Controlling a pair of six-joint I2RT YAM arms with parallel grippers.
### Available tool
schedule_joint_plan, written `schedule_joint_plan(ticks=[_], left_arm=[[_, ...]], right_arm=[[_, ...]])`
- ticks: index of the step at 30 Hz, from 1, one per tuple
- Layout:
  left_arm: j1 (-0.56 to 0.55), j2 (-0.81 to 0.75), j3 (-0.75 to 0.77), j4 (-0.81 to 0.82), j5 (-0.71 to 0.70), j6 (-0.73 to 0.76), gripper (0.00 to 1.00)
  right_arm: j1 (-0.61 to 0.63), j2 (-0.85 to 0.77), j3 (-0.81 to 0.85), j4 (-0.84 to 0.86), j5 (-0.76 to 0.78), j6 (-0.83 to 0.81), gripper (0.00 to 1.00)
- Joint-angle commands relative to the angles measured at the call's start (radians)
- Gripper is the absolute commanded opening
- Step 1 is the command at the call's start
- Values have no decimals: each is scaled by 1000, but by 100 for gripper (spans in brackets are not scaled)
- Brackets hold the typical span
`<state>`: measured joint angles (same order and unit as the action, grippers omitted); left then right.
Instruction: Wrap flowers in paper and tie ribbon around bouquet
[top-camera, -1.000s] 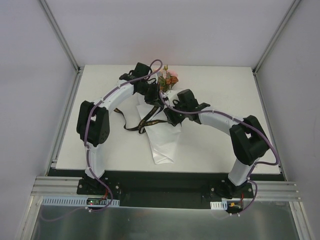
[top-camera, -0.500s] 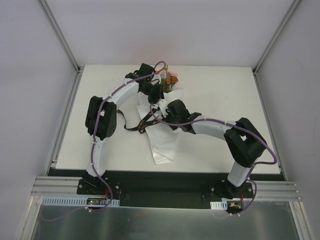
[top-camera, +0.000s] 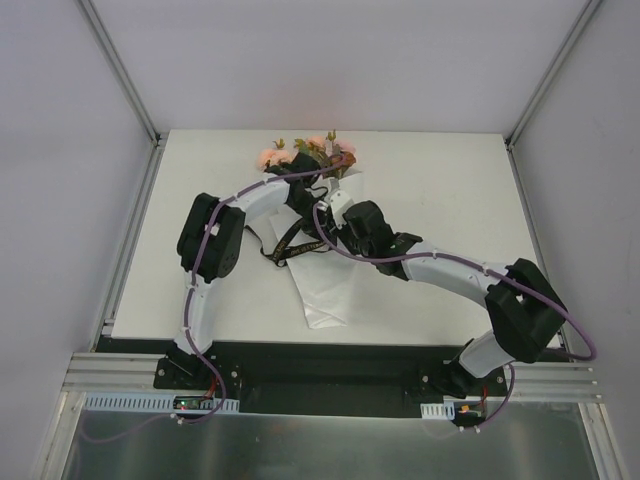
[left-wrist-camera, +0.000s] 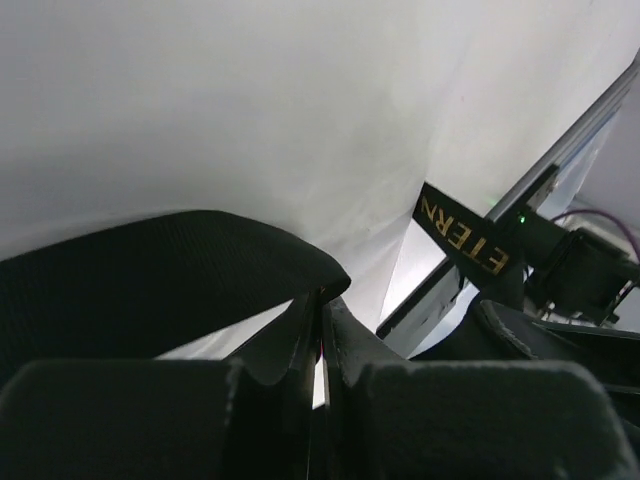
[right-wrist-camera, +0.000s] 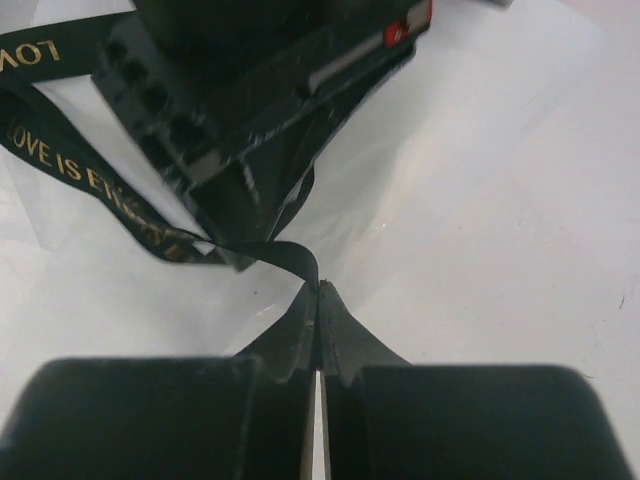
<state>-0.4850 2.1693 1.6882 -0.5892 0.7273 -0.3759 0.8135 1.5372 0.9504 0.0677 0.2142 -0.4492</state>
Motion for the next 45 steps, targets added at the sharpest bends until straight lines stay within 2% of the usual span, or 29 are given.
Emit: schedule_joint_plan(ticks=[1, 4, 5, 9, 15, 21, 24, 27, 31, 35, 37, 42, 43, 45], left_arm=[[-46, -95, -33, -17, 114, 54, 4], [-50, -106, -54, -18, 171, 77, 12], [-49, -117, -65, -18, 166, 84, 19], [-26, -138, -79, -17, 123, 89, 32], [17, -189, -82, -17, 66, 104, 45], [68, -227, -97, 3, 19, 80, 46], [101, -291, -169, 79, -14, 13, 44], [150, -383, -290, 194, -52, -86, 42], [218, -601, -569, 336, -159, -221, 45], [310, -831, -835, 434, -328, -374, 52], [336, -916, -941, 446, -361, -423, 61], [431, -898, -1015, 443, -348, -488, 76], [442, -881, -1012, 442, -348, -503, 76], [459, -818, -996, 437, -345, -517, 79]], right_arm=[[-2, -31, -1, 47, 56, 50, 1], [-8, -16, 14, 43, 45, 66, 1], [-11, -6, 25, 41, 44, 66, 1], [-28, 38, 36, 43, 36, 98, 1], [-62, 38, 28, 38, -19, 115, 1], [-97, 58, 56, 23, -67, 164, 1], [-105, 101, 109, -23, -87, 185, 1], [-109, 141, 160, -52, -73, 211, 1], [-117, 181, 237, -106, -116, 263, 1], [-117, 228, 335, -193, -98, 293, 4], [-119, 251, 384, -233, -88, 297, 7], [-120, 291, 491, -411, -75, 313, 24], [-122, 287, 513, -436, -73, 317, 31], [-122, 270, 530, -514, -84, 337, 39]])
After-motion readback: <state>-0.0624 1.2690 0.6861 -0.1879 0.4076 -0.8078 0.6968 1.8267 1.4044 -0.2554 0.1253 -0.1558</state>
